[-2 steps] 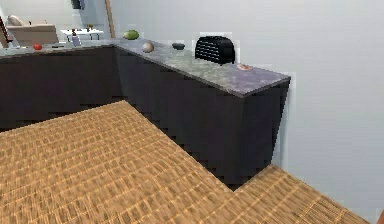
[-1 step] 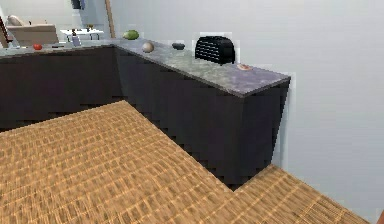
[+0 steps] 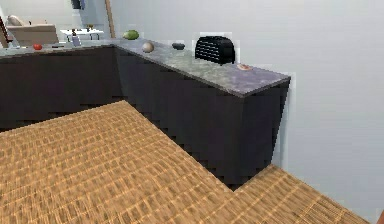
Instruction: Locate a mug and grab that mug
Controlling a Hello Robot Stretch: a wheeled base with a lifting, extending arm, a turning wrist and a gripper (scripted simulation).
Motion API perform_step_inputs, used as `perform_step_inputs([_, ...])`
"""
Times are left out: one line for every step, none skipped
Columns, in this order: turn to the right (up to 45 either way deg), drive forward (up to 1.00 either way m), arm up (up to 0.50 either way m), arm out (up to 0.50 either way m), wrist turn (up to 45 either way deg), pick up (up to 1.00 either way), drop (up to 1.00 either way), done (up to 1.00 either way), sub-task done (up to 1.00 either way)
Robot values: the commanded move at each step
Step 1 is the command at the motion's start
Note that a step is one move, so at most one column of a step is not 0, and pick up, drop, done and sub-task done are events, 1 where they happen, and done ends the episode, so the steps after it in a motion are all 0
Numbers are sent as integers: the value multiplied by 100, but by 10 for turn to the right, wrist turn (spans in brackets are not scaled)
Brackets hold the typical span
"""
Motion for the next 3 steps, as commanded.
perform_step_inputs([0, 0, 0, 0, 0, 100, 0, 0, 0])
perform_step_inputs([0, 0, 10, 0, 0, 0, 0, 0, 0])
perform_step_inputs([0, 0, 0, 0, 0, 0, 0, 100, 0])
